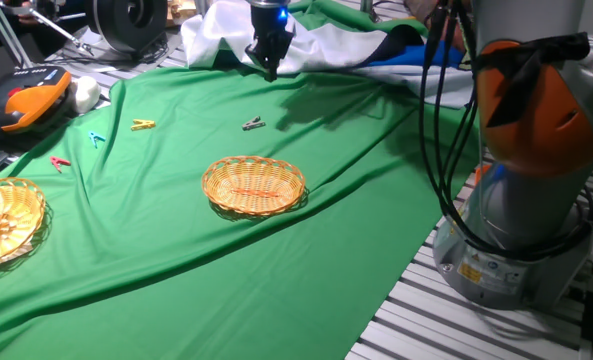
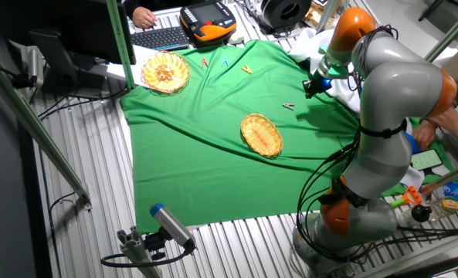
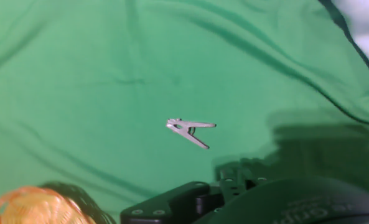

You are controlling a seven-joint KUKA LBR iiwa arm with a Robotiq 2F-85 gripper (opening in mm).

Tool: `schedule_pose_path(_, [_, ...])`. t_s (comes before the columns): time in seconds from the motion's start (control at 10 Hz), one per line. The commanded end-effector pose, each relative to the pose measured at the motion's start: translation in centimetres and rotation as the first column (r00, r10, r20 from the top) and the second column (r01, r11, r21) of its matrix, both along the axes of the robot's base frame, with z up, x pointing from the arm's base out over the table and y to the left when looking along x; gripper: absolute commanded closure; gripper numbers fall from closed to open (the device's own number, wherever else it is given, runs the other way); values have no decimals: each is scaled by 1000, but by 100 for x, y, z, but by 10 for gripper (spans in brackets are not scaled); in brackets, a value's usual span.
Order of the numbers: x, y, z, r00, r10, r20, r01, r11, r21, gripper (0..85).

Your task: Use a clamp

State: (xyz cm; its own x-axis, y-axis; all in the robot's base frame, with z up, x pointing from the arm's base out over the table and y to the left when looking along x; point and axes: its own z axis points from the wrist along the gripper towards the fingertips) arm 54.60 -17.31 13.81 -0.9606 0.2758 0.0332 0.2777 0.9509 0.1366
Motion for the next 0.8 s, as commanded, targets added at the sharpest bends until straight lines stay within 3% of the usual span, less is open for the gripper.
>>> schedule_pose_path(0.0, [2,3,0,575,-818,-18,818,575,3,850])
schedule_pose_path(0.1, [2,3,0,563,-825,-49,826,564,11,850])
schedule_pose_path(0.2, [2,3,0,455,-890,-39,889,456,-29,850])
schedule_pose_path(0.3, [2,3,0,406,-914,-20,912,406,-57,850])
schedule_pose_path(0.4, [2,3,0,413,-910,-37,908,415,-63,850])
schedule_pose_path(0.5, [2,3,0,284,-957,-57,957,287,-47,850])
schedule_pose_path(0.6, [2,3,0,160,-986,-49,986,162,-31,850])
schedule_pose_path(0.7, [2,3,0,147,-989,-36,988,148,-48,850])
